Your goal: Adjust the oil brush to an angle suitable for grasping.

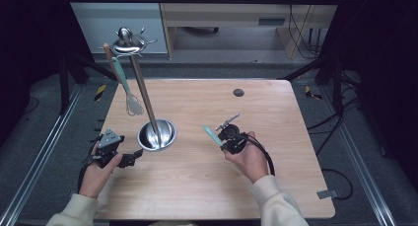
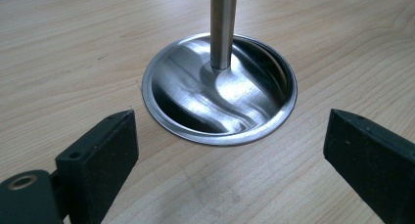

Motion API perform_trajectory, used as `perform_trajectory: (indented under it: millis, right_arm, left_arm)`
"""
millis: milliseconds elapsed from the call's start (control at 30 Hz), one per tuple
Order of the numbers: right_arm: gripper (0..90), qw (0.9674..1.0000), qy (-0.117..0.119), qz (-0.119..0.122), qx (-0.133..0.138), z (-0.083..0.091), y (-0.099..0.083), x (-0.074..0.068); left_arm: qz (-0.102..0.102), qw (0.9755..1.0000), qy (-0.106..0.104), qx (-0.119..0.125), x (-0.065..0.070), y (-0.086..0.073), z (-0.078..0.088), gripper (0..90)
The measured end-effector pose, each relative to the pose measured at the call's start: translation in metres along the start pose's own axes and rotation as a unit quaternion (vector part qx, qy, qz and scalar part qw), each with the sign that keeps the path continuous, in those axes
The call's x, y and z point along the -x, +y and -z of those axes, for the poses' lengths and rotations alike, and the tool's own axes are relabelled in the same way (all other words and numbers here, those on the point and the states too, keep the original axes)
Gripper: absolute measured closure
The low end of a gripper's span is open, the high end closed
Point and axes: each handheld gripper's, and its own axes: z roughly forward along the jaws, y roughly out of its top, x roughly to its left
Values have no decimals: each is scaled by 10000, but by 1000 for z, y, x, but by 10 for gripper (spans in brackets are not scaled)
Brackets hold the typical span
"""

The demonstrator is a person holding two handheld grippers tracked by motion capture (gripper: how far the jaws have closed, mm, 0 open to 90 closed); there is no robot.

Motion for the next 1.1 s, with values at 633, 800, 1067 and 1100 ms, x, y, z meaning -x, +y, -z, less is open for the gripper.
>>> perform_trajectory:
  millis: [633,800,1067,1100]
  right_arm:
    - [827,9941,117,197,1056,34,47,-35]
    - [828,9926,118,262,1183,39,52,-37]
    - [827,9891,145,262,1444,50,59,-40]
    - [827,9888,142,257,1460,52,60,-41]
  left_arm:
    - [-17,10000,-9,-9,0,0,0,56]
    - [-30,10000,-6,-16,0,0,0,56]
    - [-31,10000,8,8,0,0,1,56]
    - [-44,10000,9,-6,0,0,1,56]
